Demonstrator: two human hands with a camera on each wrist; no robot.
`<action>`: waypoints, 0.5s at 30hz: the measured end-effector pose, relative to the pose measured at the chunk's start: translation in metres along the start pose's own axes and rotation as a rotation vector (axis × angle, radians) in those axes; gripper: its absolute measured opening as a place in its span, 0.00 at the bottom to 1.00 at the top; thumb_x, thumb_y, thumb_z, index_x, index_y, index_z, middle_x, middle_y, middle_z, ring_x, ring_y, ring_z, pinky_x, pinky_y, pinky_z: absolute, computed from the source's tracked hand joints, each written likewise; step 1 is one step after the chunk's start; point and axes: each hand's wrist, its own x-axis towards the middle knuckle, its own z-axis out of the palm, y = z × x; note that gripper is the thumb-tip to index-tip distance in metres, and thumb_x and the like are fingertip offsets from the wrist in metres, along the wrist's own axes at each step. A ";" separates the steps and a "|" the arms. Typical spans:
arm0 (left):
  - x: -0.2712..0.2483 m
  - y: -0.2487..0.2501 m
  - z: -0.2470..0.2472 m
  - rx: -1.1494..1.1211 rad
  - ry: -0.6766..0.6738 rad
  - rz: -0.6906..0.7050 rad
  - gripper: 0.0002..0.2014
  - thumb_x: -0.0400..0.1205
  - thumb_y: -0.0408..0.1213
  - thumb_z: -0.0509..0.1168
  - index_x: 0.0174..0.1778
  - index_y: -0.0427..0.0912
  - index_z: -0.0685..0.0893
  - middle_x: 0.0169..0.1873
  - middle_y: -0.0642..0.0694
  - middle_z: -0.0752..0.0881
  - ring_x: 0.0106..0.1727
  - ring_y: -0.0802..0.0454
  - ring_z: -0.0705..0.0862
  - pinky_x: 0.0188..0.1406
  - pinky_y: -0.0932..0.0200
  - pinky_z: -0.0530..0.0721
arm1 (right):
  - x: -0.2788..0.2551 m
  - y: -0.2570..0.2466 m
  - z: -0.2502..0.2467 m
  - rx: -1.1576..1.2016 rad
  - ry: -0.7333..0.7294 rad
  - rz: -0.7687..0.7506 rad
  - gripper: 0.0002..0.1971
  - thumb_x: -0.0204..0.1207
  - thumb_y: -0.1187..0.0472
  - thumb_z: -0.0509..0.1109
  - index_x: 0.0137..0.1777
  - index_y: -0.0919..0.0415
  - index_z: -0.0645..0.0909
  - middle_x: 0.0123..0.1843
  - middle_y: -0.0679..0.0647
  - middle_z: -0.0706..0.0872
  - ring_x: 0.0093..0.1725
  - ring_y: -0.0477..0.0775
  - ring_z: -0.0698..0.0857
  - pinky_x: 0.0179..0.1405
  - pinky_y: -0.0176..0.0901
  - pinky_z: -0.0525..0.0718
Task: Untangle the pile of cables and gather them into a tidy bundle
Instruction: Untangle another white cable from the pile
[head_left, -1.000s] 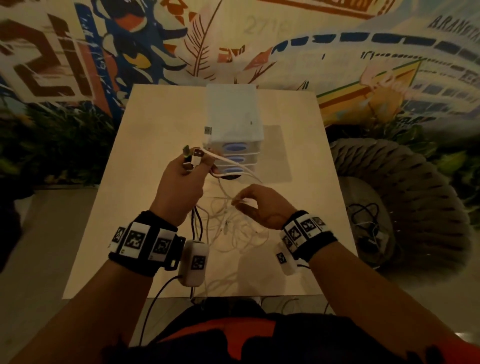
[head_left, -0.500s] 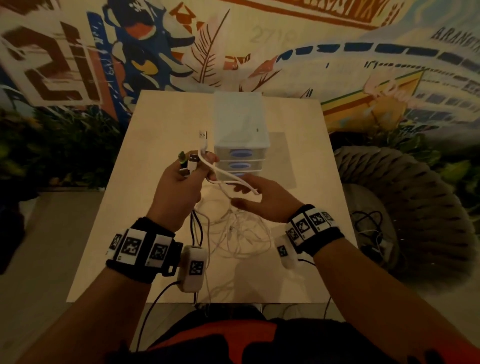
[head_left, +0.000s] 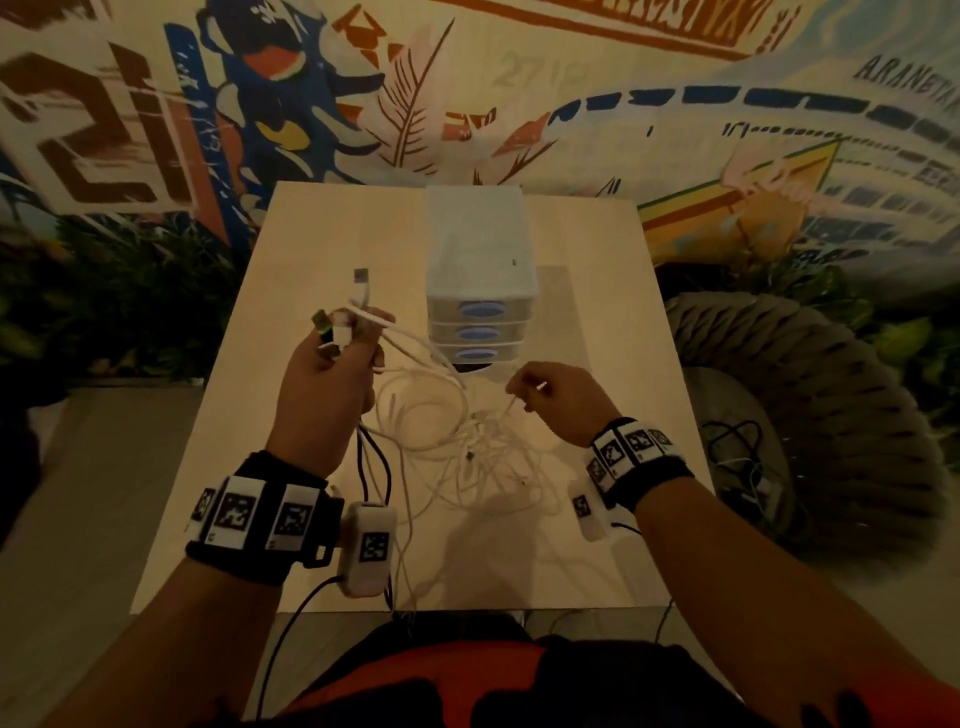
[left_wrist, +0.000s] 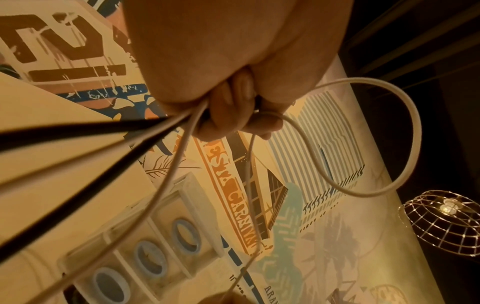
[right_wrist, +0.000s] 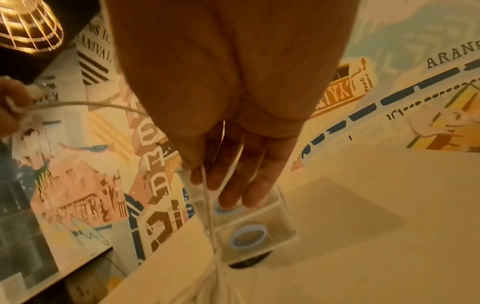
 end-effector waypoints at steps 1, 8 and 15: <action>0.000 -0.002 0.000 0.024 -0.008 -0.002 0.13 0.90 0.42 0.62 0.59 0.38 0.87 0.25 0.55 0.76 0.23 0.56 0.66 0.25 0.58 0.66 | 0.001 -0.006 -0.003 0.037 0.066 -0.020 0.08 0.86 0.53 0.67 0.50 0.51 0.88 0.50 0.48 0.90 0.41 0.44 0.89 0.45 0.44 0.85; -0.005 -0.004 0.010 0.145 -0.087 0.003 0.12 0.89 0.45 0.63 0.54 0.44 0.89 0.26 0.54 0.78 0.27 0.44 0.63 0.26 0.52 0.64 | 0.006 -0.045 -0.033 0.051 0.353 -0.257 0.13 0.85 0.51 0.62 0.53 0.55 0.86 0.50 0.54 0.87 0.40 0.53 0.89 0.44 0.57 0.87; -0.009 -0.005 0.031 0.238 -0.139 0.039 0.09 0.86 0.41 0.69 0.55 0.43 0.92 0.32 0.50 0.88 0.27 0.63 0.80 0.29 0.71 0.76 | 0.000 -0.074 -0.049 0.063 0.400 -0.369 0.06 0.85 0.57 0.68 0.54 0.50 0.87 0.49 0.49 0.88 0.42 0.49 0.88 0.45 0.51 0.88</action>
